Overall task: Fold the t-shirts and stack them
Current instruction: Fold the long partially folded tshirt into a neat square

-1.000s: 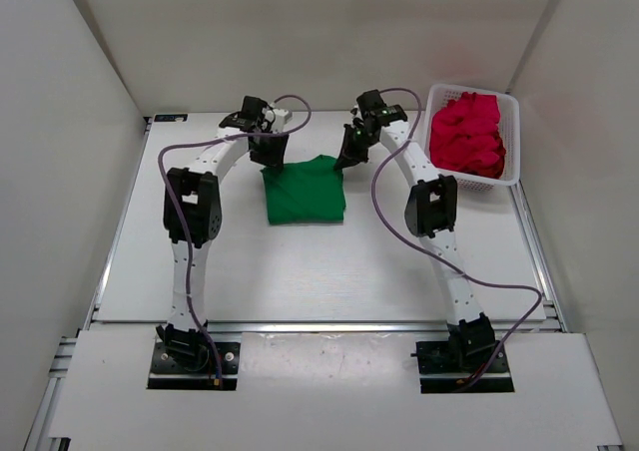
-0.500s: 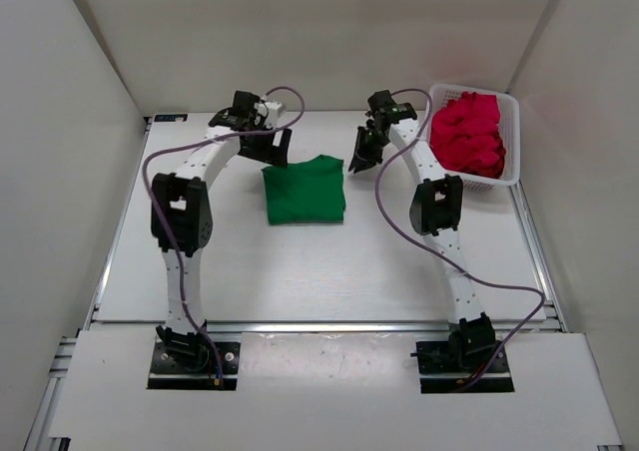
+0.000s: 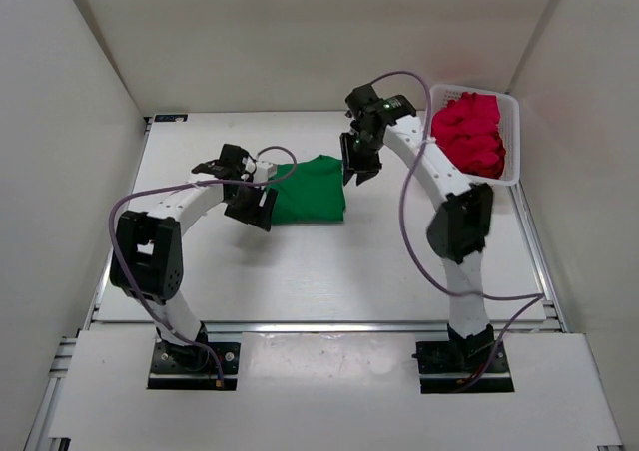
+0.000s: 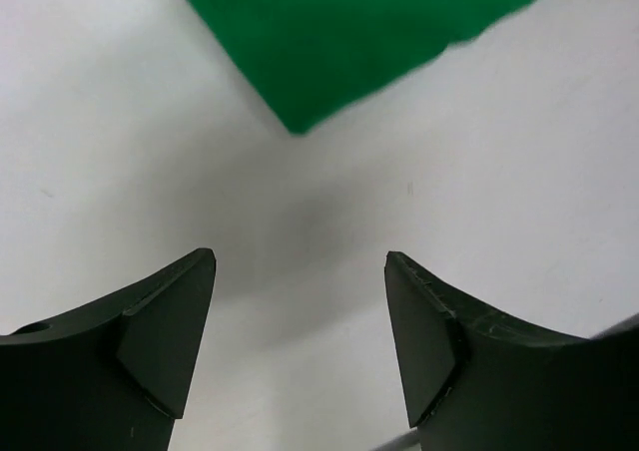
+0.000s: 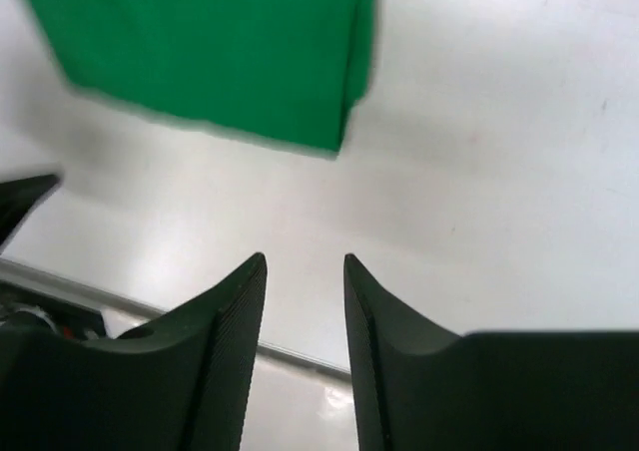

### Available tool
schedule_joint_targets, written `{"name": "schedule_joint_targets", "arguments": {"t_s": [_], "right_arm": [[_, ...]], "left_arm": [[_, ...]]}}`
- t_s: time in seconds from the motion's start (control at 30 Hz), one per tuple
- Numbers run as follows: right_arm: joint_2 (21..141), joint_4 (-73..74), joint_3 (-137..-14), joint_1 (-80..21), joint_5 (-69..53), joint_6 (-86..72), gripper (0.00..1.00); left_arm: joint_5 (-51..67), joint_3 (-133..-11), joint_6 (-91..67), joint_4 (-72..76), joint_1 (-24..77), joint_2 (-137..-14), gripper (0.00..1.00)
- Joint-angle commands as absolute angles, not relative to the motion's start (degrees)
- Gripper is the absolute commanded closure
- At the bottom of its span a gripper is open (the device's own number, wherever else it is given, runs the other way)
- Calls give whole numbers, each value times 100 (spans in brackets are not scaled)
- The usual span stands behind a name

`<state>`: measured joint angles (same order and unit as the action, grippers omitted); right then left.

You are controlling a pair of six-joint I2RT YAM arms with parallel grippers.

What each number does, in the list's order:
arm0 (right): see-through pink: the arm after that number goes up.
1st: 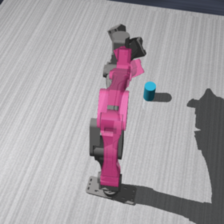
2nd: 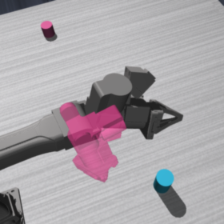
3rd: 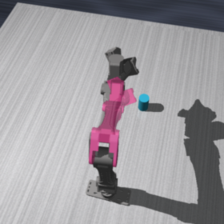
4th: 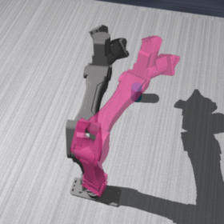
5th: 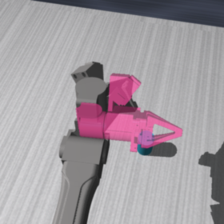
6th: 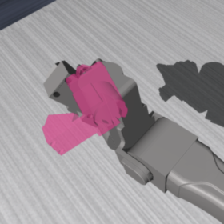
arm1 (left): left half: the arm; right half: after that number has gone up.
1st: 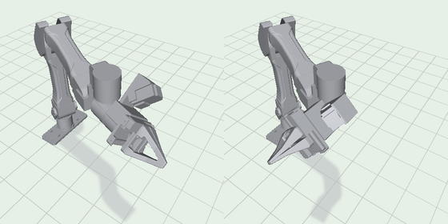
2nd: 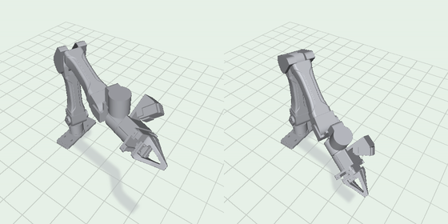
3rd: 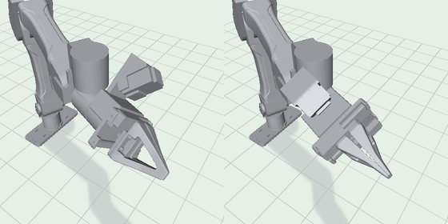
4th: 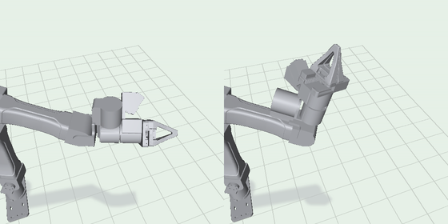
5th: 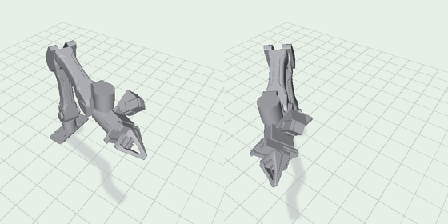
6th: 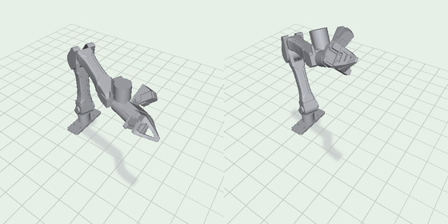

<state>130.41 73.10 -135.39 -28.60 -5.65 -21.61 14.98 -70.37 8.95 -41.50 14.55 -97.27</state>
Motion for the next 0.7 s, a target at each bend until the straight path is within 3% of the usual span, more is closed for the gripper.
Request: {"name": "schedule_joint_targets", "arguments": {"t_s": [0.0,0.03,0.1,0.13,0.2,0.37,0.67], "right_arm": [[11143,6476,-11648,-3408,-1,-1760,57],[10327,5973,-10358,-3619,-9,-1645,55],[9013,3040,-8164,-3648,-261,-1704,41],[8304,1162,-6721,-3439,-699,-2062,36],[7833,-876,-5203,-2772,-1244,-2948,31],[8822,-9,-5826,-2557,-1539,-1980,36],[9877,-809,-5940,-2478,-2311,-2146,40]], "left_arm": [[1635,-6768,686,-3798,1398,-9589,20],[1600,-6681,599,-3745,1354,-9598,19],[1652,-6715,475,-3551,1336,-9624,19],[1696,-6689,379,-3446,1319,-9650,19],[1740,-6767,255,-3287,1336,-9737,23],[1714,-6856,44,-2980,1319,-10036,29],[1855,-6943,-149,-2821,1441,-10397,36]]}}
